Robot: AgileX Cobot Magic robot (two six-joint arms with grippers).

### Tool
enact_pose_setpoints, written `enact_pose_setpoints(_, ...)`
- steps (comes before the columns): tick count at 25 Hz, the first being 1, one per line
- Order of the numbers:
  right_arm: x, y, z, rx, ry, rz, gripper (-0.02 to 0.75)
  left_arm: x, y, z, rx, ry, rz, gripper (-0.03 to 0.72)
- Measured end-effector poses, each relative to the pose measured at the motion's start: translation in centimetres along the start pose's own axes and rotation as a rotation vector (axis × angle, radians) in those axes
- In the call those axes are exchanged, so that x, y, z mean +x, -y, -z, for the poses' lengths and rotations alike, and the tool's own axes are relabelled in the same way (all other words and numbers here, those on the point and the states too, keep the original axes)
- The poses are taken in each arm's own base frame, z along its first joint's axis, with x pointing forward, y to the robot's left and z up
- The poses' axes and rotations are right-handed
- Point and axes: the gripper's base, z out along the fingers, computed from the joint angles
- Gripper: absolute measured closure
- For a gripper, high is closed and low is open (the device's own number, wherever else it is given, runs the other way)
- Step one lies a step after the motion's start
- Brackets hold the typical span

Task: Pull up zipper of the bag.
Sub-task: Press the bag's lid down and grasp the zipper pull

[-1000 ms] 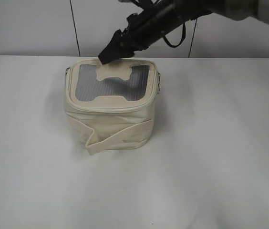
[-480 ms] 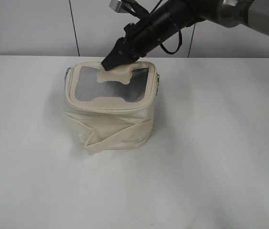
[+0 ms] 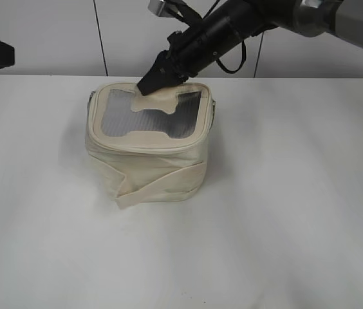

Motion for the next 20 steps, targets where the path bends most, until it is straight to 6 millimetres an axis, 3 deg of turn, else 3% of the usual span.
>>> enact_pose_setpoints(3,0.0,0.0,0.0,-0.002,0.0,-0.004,0.682,0.6,-5.1,-1.3,0.141,0.035,0.001,0.506)
enact_pose_setpoints(5,0.0,0.0,0.0,-0.002,-0.001,-0.006,0.682,1.7,-7.5,-2.7,0.173,0.034,-0.061,0.431)
enact_pose_setpoints(7,0.0,0.0,0.0,-0.003,-0.001,-0.008,0.682,2.7,-8.5,-4.5,0.207,0.019,-0.178,0.335)
enact_pose_setpoints(11,0.0,0.0,0.0,-0.004,0.0,-0.009,0.683,4.5,-8.6,-8.5,0.217,-0.027,-0.328,0.2)
enact_pose_setpoints(16,0.0,0.0,0.0,-0.005,0.0,-0.009,0.683,6.0,-6.9,-12.9,0.211,-0.047,-0.535,0.174)
enact_pose_setpoints(20,0.0,0.0,0.0,-0.005,0.0,-0.009,0.683,6.3,-6.3,-15.2,0.176,-0.071,-0.619,0.171)
